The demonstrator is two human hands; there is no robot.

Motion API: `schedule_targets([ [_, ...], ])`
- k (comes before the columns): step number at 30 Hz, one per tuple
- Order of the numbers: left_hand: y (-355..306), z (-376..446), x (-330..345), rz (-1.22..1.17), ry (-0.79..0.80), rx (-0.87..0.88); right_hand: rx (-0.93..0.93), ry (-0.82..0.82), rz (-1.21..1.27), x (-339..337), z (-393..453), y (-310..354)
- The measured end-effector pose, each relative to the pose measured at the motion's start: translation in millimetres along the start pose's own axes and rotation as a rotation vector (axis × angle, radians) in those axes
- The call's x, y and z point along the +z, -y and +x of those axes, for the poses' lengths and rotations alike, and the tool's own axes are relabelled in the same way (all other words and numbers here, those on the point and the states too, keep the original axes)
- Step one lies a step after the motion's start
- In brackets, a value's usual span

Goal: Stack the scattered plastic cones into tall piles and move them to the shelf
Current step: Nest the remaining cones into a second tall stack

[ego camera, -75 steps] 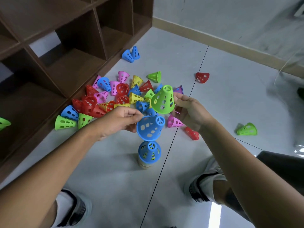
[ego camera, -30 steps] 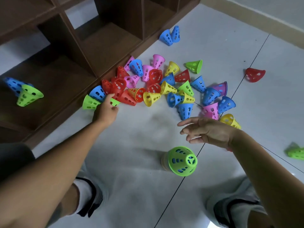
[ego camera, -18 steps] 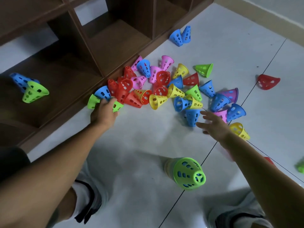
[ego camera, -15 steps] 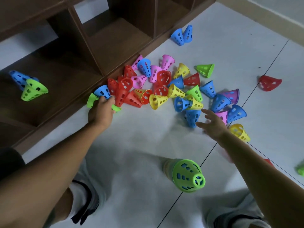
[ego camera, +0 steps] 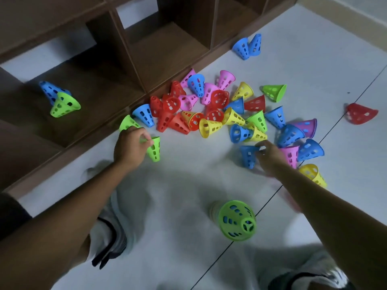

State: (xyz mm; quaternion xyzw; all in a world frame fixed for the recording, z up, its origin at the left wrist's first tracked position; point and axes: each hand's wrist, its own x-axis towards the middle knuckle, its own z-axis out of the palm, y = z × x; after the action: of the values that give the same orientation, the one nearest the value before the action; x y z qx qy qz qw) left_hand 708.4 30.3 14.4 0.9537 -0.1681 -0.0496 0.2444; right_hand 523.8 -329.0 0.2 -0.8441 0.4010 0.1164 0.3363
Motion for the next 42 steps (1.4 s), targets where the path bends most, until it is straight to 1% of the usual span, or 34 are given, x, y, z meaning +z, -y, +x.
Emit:
schedule_targets([
  [2, -12.2, -10.4, -2.2, -0.098, -0.012, -0.057, -0.027, 0.023, -0.024, 0.8, -2.3, -0.2],
  [6, -49.1, -33.8, -10.1, -0.273, -0.033, -0.155, -0.102, 0.105, 0.025, -2.7, -11.5, 2.5],
  [8, -68.4, -44.7, -16.2, -0.407, -0.021, -0.182, -0.118, 0.122, 0.073, -7.2, -16.9, 5.5],
  [10, -89.6, -56.5, -25.0, -0.563, 0.025, -0.197, -0.126, 0.135, 0.145, -13.1, -23.8, 8.7],
  [12, -113.3, -70.0, -36.2, -0.752, 0.099, -0.223, -0.111, 0.166, 0.286, -20.2, -32.6, 10.7],
  [14, -136.5, -83.2, -47.6, -0.932, 0.190, -0.261, -0.066, 0.289, 0.517, -27.9, -45.6, 12.7],
  [15, -147.3, -89.0, -53.5, -0.993, 0.227, -0.276, -0.062, 0.319, 0.598, -31.7, -51.6, 12.6],
  [19, -181.1, -109.2, -72.3, -1.109, 0.323, -0.258, -0.119, 0.220, 0.788, -45.0, -68.5, 7.1],
  [21, -194.5, -119.0, -78.1, -1.137, 0.352, -0.242, -0.154, 0.197, 0.855, -55.0, -76.9, 4.9],
  [23, -203.4, -129.6, -80.8, -1.138, 0.375, -0.231, -0.196, 0.197, 0.868, -65.8, -87.2, 4.0],
  [27, -205.8, -149.9, -80.5, -1.072, 0.416, -0.241, -0.238, 0.253, 0.932, -86.9, -114.5, 7.3],
  [30, -199.5, -162.3, -74.9, -1.024, 0.439, -0.286, -0.251, 0.303, 0.998, -104.2, -136.3, 11.0],
  [32, -195.4, -170.2, -69.7, -0.992, 0.443, -0.327, -0.252, 0.357, 1.030, -114.3, -151.7, 13.4],
  [35, -192.0, -181.6, -61.1, -0.959, 0.444, -0.342, -0.290, 0.464, 1.022, -124.2, -178.2, 18.7],
  [39, -186.8, -192.9, -47.6, -0.928, 0.414, -0.338, -0.324, 0.616, 0.929, -124.3, -207.3, 24.0],
  [42, -185.8, -200.7, -39.0, -0.892, 0.384, -0.331, -0.305, 0.667, 0.874, -115.3, -221.2, 23.4],
])
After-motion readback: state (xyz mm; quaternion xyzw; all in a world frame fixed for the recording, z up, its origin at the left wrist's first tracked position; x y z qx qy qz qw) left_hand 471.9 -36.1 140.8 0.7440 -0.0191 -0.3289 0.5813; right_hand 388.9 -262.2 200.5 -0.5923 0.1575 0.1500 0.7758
